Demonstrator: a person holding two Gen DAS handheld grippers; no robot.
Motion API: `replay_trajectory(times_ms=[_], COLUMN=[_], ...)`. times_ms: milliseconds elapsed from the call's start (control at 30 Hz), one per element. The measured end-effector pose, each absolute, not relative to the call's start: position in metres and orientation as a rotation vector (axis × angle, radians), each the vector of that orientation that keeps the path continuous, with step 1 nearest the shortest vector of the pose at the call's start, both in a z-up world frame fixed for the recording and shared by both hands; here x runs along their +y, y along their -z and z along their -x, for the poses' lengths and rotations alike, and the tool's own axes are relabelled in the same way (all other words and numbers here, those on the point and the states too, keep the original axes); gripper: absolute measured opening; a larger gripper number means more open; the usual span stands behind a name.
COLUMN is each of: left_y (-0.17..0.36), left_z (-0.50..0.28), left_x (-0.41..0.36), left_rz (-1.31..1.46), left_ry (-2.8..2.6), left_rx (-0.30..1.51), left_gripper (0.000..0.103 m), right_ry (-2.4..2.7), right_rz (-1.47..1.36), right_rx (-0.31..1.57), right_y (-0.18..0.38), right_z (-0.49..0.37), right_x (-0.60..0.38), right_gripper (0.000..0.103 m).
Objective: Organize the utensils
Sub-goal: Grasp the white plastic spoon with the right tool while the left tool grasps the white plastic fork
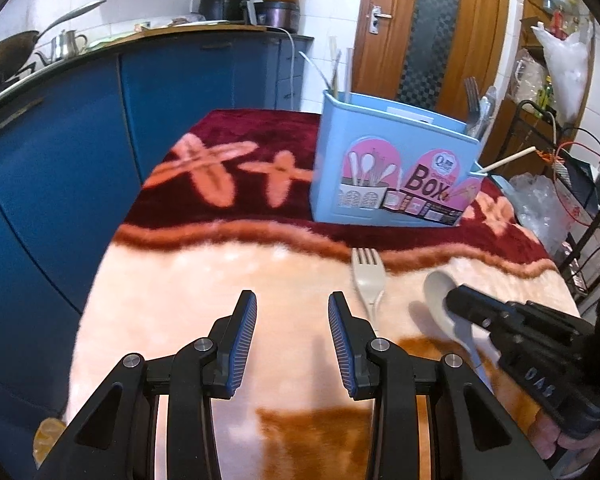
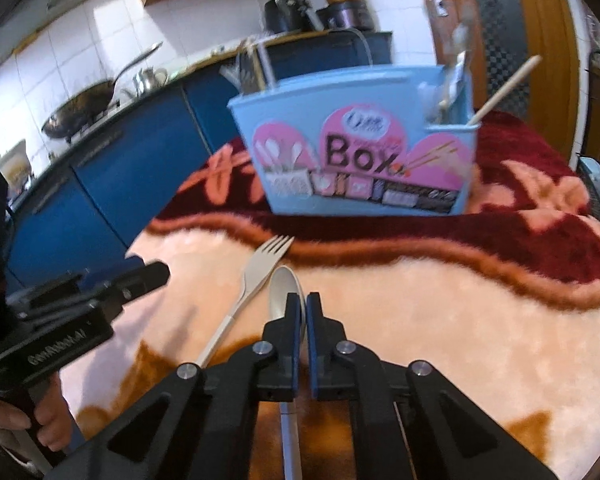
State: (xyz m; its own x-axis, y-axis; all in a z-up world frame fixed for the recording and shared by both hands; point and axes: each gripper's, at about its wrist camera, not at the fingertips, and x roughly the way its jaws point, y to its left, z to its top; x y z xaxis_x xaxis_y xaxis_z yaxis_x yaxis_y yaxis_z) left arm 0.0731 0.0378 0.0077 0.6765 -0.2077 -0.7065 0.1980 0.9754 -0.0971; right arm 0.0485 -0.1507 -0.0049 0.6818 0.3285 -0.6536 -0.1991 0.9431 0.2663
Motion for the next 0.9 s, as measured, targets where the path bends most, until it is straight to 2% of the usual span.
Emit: replay_trajectory(times_ms=[267, 600, 667, 733, 767, 900], left_y=[-0.002, 0.014, 0.017, 0.020, 0.021, 0.020], left_z=[-0.088, -0.117, -0.120, -0.122, -0.122, -0.120], left_x=[0.012, -0.010, -0.010, -0.011, -0.011, -0.016], left_rz=[-0.008, -0.008, 0.010, 0.035, 0.043, 0.030], left_ry=[0.287, 0.336, 0.359, 0.393, 0.407, 0.403], left_rx=[0.827, 0.910, 0.929, 0.944, 0.948, 0.938], left_gripper=[0.038, 0.038, 0.031, 0.018, 0.015, 0.011], right_ry=[-0.217, -0.178, -0.178, -0.177, -0.177, -0.177], right_rz=[-0.229, -0.277, -0.287, -0.295, -0.298, -0.307], right_rx=[0.684, 0.677, 0.678, 0.677, 0.676, 0.676], right_y=[-0.013, -0.010, -0.008, -0.008, -0.007, -0.006], right_z=[-0.034, -0.028, -0.028, -0.027, -0.027, -0.026], right_x=[-0.188, -0.214, -0.217, -0.220, -0.221, -0.223], right_gripper=[0.004, 0.004, 0.004, 0.004, 0.004, 0.005])
